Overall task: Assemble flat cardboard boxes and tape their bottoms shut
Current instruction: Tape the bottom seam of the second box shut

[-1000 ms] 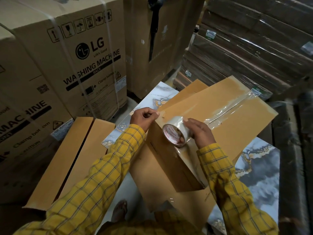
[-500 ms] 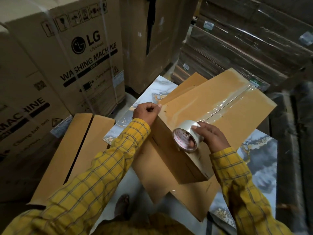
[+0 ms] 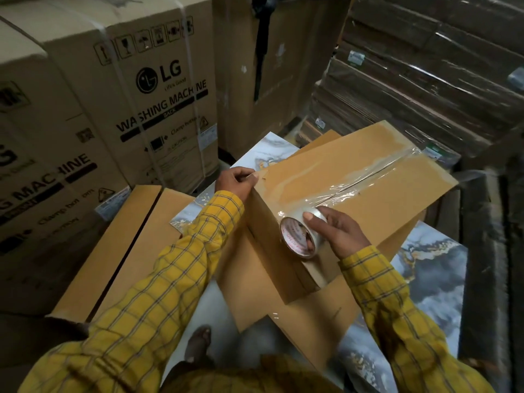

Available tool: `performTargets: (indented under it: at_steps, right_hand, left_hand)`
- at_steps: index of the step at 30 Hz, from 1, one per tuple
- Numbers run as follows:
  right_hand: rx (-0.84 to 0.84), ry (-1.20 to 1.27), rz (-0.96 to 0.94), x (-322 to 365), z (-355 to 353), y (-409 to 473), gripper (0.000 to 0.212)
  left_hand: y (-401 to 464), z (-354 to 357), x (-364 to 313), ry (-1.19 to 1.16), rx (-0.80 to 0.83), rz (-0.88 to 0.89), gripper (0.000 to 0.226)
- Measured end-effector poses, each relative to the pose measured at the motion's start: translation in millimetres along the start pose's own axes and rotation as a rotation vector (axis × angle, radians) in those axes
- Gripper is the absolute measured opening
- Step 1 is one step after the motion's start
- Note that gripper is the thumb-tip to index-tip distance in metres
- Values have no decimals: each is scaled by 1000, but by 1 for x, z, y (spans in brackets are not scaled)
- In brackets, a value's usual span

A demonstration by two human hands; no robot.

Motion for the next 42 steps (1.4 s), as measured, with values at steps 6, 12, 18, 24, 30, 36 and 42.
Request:
performTargets:
  at_steps: [6,12,18,24,30,36,42]
  right_hand:
    - [37,256,81,-9,2,-13,34]
    - [64,-143,23,-7,-9,-27,22]
    - [93,183,22,-11,-9,-55,13]
    - [105,36,46,-17,-15,-73,49]
    - [186,141,-29,-20,-15,-96,32]
    - [-14,-158,92,-36,-21,-105,43]
    - [20,-327,321,-69,-13,-116,48]
  left_hand:
    - [-12,5,4,-5,-49,-25,35]
    - [-11,3,8,-66,-81,-60,31]
    - [-10,2,12,-140,-80,-75,26]
    - [-13,2,15,-180,-82,-59,25]
    - [-11,2,19,-224,-83,-96,23]
    - [-10,2,27,-268,-96,-94,21]
    - [-11,1,25,-266,-91,-104,22]
Point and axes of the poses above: each hand's wrist, its own y-axis towards the middle knuckle, its own z-axis out of the palm, x = y × z, the point moved 4 cm from there along y, towards the middle knuckle, and after that the axes turned 15 degrees about -y, right-handed, at the moved point
